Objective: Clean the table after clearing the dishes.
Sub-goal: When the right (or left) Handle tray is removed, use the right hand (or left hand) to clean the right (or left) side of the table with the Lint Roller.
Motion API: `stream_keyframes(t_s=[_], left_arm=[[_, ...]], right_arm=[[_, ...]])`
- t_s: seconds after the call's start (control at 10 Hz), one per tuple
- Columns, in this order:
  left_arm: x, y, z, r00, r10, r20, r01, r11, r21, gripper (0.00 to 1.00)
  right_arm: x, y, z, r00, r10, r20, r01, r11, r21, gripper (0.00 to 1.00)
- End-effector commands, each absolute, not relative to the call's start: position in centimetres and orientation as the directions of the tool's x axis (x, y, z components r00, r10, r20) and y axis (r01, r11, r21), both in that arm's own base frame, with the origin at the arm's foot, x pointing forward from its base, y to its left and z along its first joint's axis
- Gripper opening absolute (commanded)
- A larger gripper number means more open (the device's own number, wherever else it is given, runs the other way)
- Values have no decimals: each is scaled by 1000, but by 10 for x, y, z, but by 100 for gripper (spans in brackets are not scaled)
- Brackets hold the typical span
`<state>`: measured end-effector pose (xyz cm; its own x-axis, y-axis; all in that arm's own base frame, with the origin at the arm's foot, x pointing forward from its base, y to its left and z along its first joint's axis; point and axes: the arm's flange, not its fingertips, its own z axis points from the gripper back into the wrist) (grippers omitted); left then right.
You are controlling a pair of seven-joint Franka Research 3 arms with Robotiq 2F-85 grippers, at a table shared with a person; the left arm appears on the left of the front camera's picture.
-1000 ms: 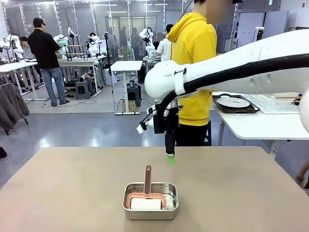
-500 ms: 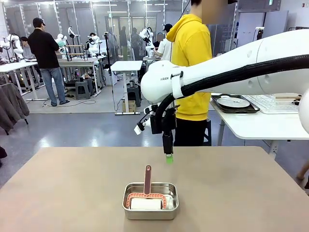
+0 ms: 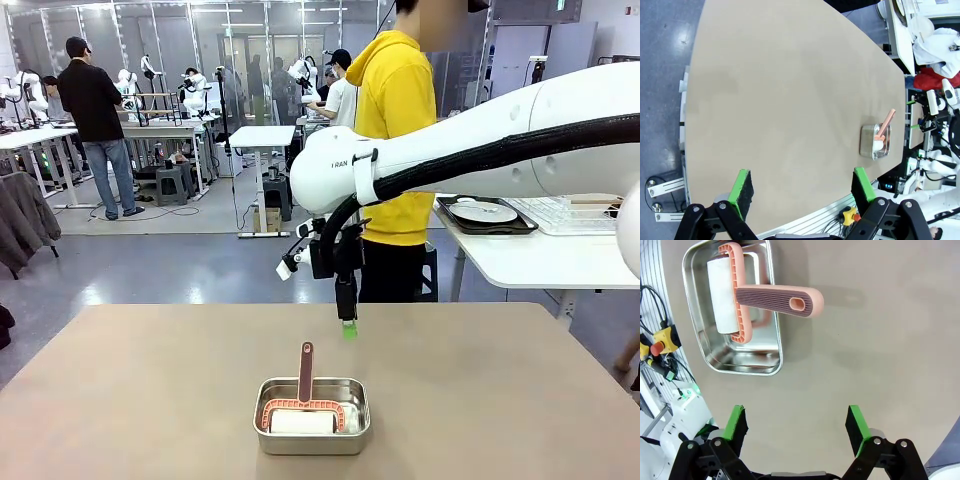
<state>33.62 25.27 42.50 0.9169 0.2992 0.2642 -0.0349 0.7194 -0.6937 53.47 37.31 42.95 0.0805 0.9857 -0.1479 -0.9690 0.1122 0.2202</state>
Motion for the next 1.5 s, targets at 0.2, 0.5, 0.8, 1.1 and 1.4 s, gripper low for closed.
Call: stream_keyframes(t_s=[0.2, 0.5, 0.8, 1.1, 1.4], left_arm=[[334, 253, 427, 916, 299, 266, -30, 715, -699, 100], [334, 253, 427, 916, 299, 266, -30, 715, -699, 100], [334, 253, 427, 916, 299, 266, -30, 715, -699, 100], [334, 253, 427, 916, 299, 266, -30, 715, -699, 100], [334, 253, 427, 916, 299, 266, -30, 715, -699, 100]], right_arm=[[535, 379, 416, 32, 990, -138, -978, 60, 200, 100], [538, 375, 411, 34, 996, -81, -972, 52, 230, 100], [552, 380, 410, 38, 998, -53, -967, 50, 250, 100], [557, 379, 409, 36, 999, -41, -962, 46, 270, 100], [558, 379, 407, 49, 999, -4, -960, 48, 274, 100]])
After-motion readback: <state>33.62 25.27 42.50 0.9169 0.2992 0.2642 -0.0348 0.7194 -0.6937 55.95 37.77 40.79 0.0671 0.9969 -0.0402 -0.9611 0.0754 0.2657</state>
